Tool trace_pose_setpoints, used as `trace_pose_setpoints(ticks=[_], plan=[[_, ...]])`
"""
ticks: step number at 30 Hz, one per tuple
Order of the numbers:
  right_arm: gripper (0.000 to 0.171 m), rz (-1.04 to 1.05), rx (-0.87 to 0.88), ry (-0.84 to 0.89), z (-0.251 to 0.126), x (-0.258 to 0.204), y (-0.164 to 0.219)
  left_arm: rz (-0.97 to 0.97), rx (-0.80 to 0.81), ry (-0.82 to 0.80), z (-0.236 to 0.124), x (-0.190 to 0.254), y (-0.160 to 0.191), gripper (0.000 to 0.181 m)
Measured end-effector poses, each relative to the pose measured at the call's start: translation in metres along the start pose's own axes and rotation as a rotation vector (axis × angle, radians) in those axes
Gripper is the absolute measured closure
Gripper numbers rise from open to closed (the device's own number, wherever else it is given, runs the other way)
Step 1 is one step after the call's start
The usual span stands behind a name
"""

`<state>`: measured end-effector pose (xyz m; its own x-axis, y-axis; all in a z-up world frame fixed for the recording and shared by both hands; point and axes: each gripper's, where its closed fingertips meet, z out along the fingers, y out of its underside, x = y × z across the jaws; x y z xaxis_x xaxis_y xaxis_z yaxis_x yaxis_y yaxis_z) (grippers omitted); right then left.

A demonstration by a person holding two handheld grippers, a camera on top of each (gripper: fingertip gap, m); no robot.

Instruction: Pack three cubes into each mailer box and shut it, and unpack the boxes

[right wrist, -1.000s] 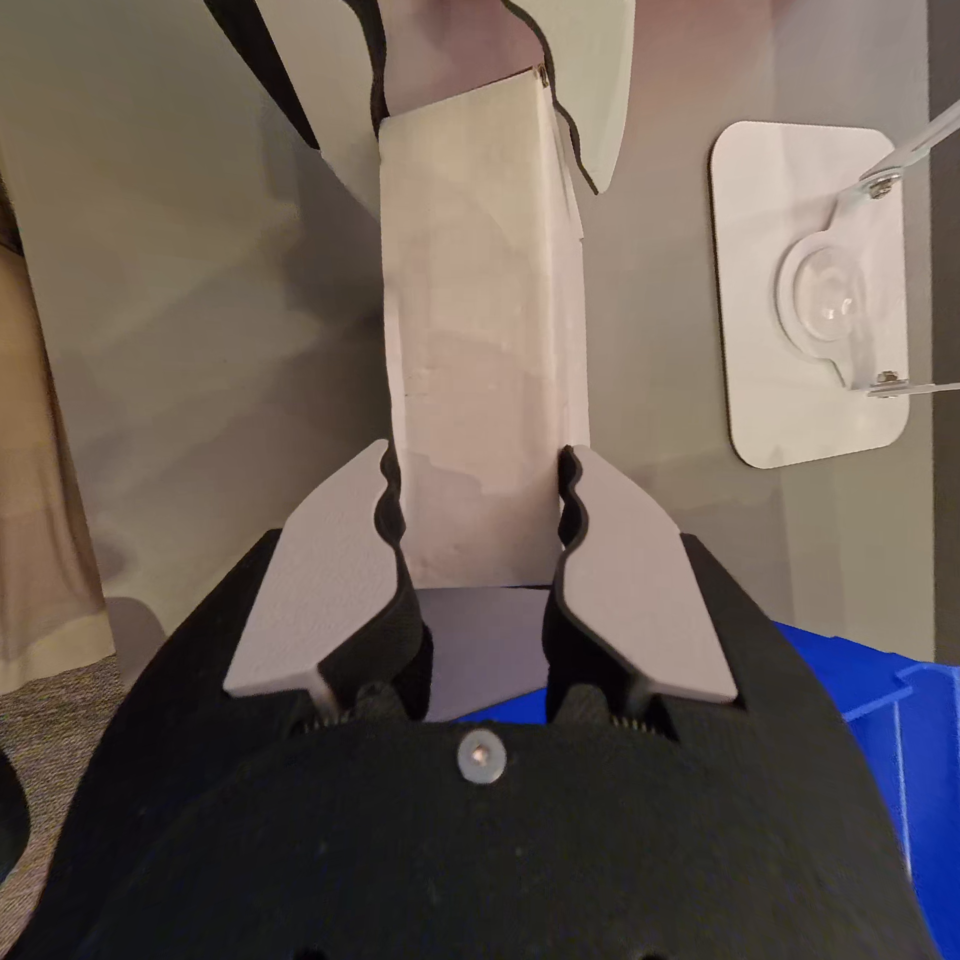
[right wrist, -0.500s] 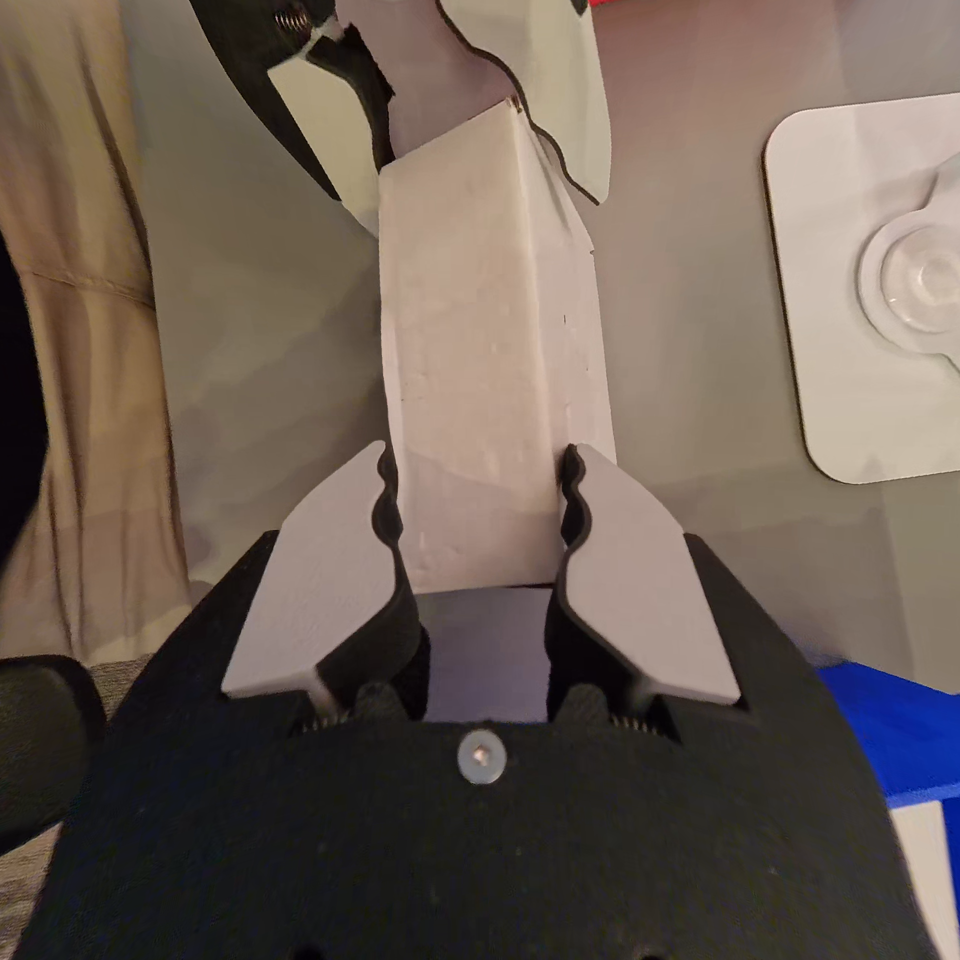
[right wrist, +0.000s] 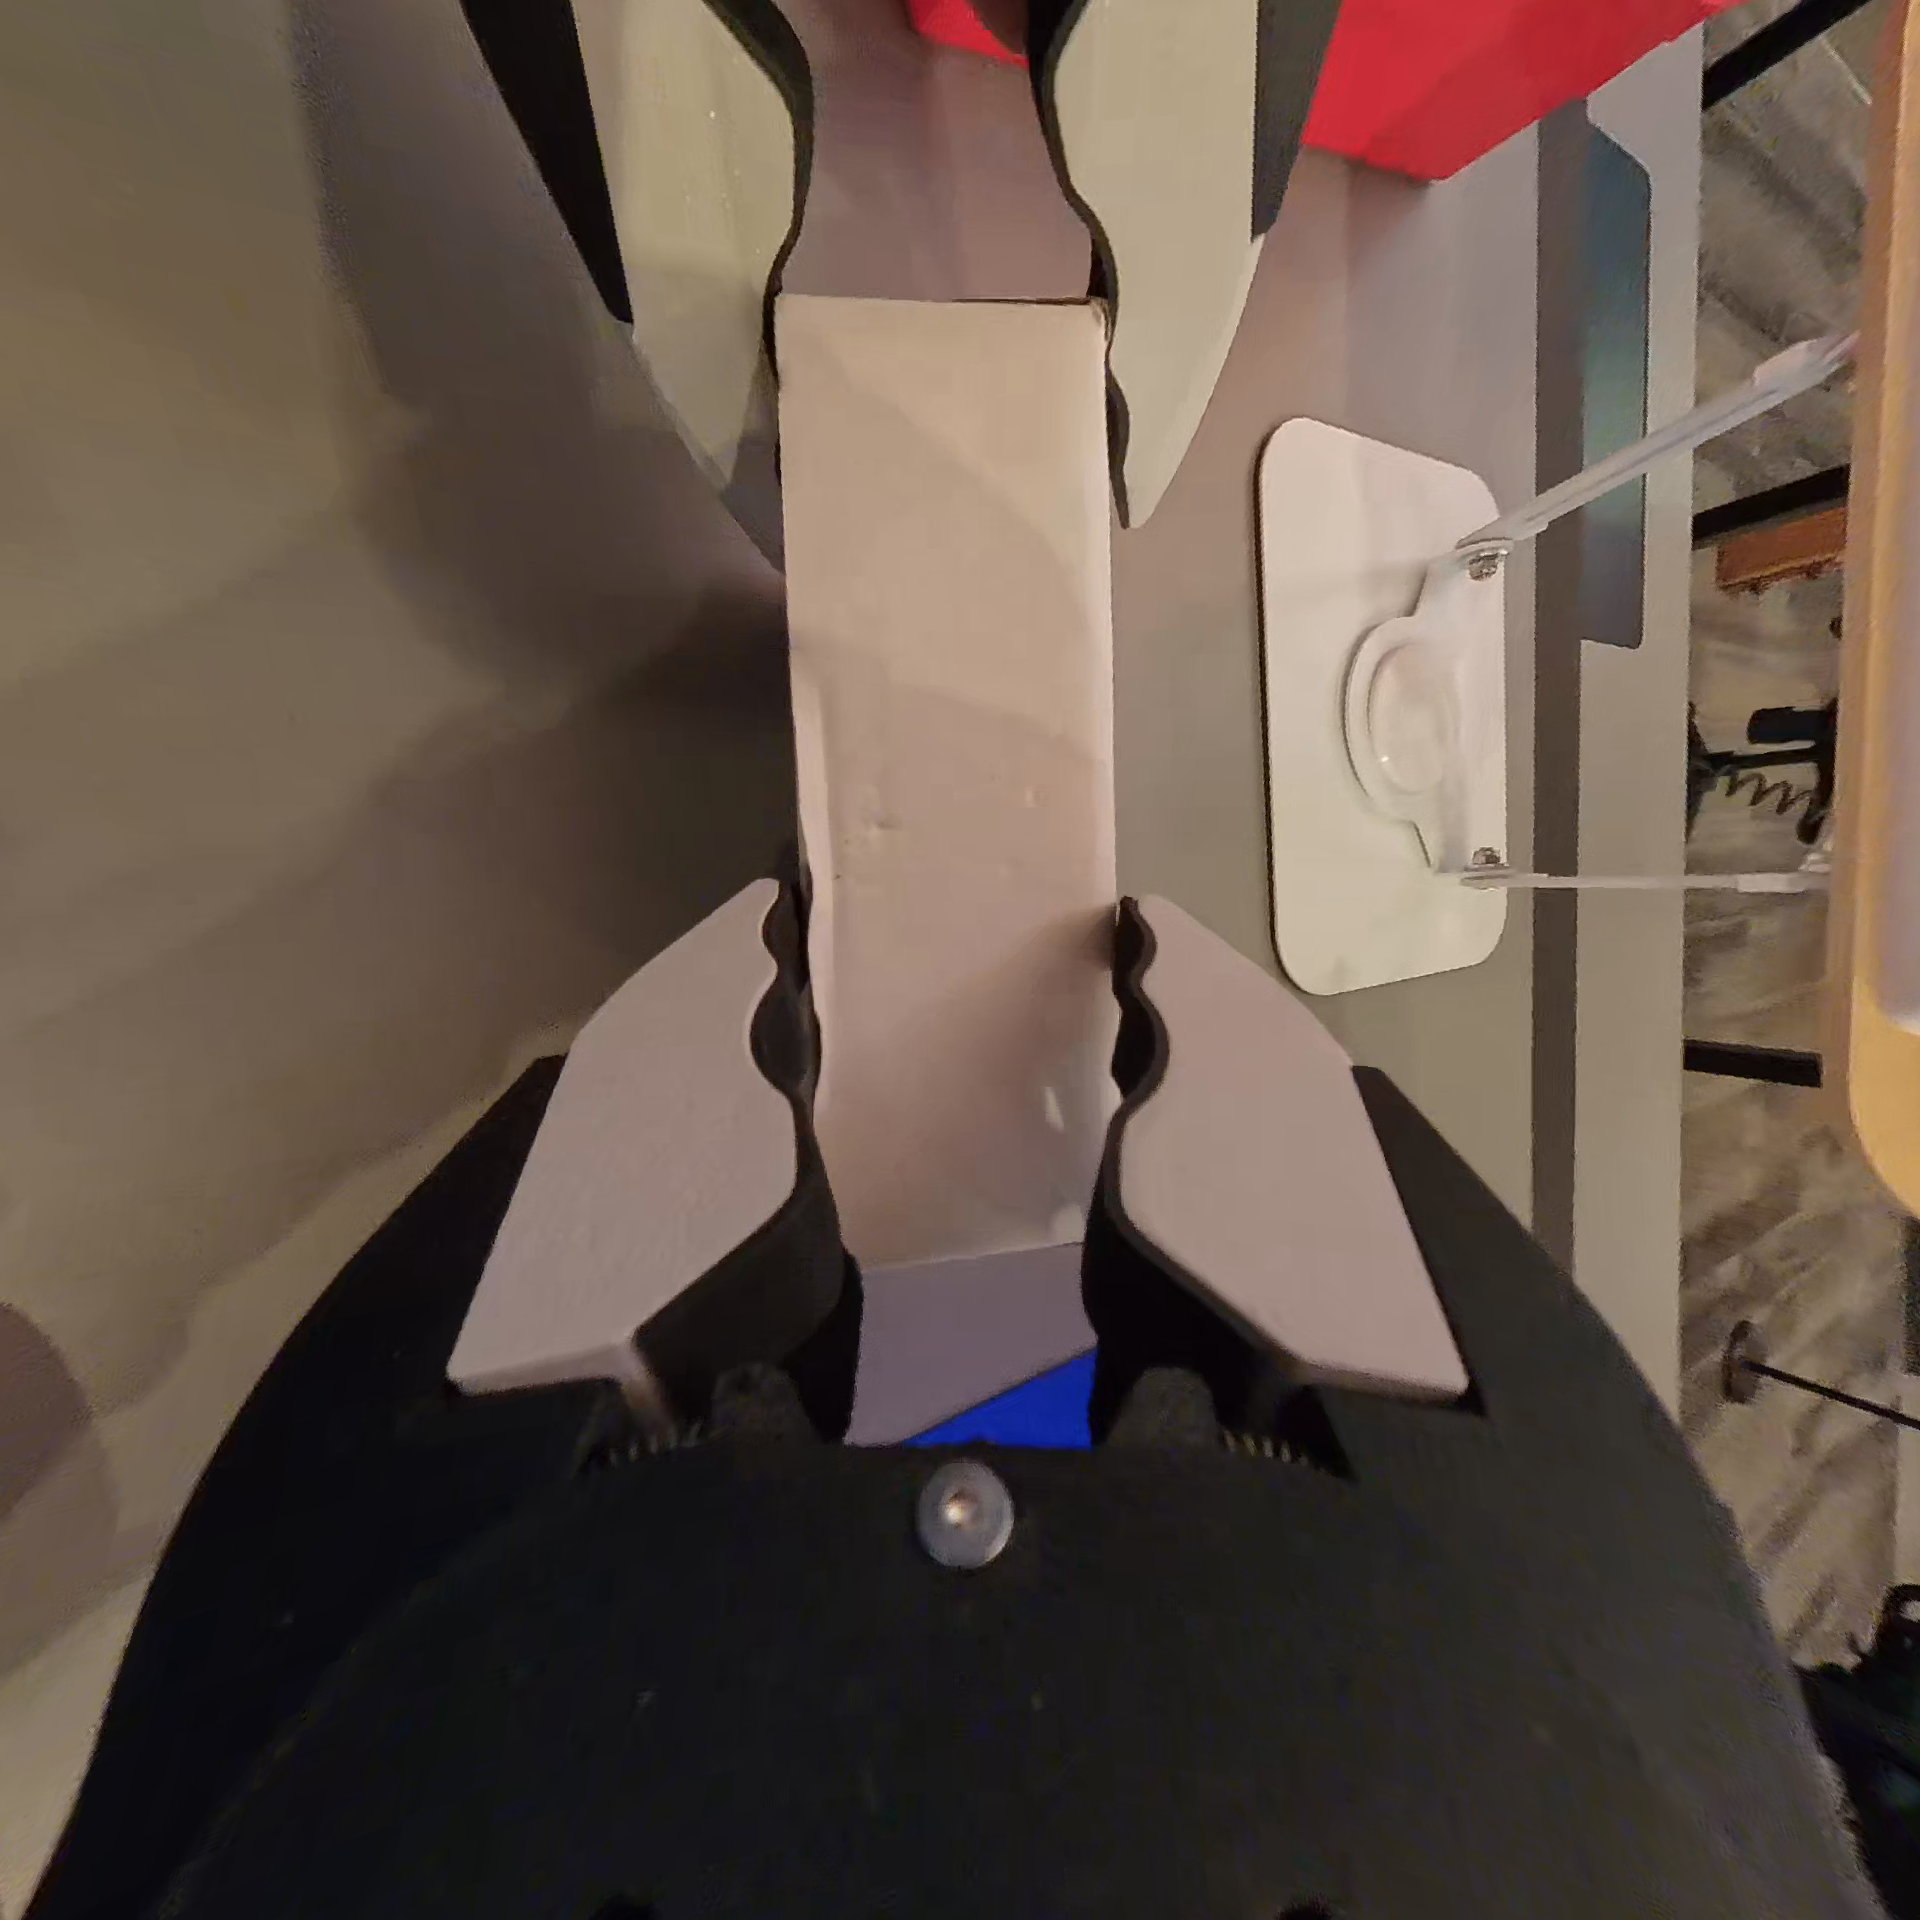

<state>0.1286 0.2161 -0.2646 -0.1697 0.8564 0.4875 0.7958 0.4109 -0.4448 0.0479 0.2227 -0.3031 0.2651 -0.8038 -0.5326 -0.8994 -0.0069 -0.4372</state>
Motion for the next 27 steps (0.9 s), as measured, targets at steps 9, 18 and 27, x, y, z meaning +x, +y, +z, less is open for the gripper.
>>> trace_pose_setpoints(ticks=[9,18,27], plan=[[0.119,0.198,0.068,-0.225,-0.006,-0.002,-0.004,0.023,0.002,-0.026,0.0,0.0,0.0,0.108],[0.116,0.423,0.118,-0.502,-0.017,-0.003,-0.011,0.06,0.004,-0.065,-0.001,0.001,-0.002,0.108],[0.155,0.609,0.263,-0.771,-0.043,0.01,-0.033,0.176,0.021,-0.22,0.0,0.003,0.0,0.106]])
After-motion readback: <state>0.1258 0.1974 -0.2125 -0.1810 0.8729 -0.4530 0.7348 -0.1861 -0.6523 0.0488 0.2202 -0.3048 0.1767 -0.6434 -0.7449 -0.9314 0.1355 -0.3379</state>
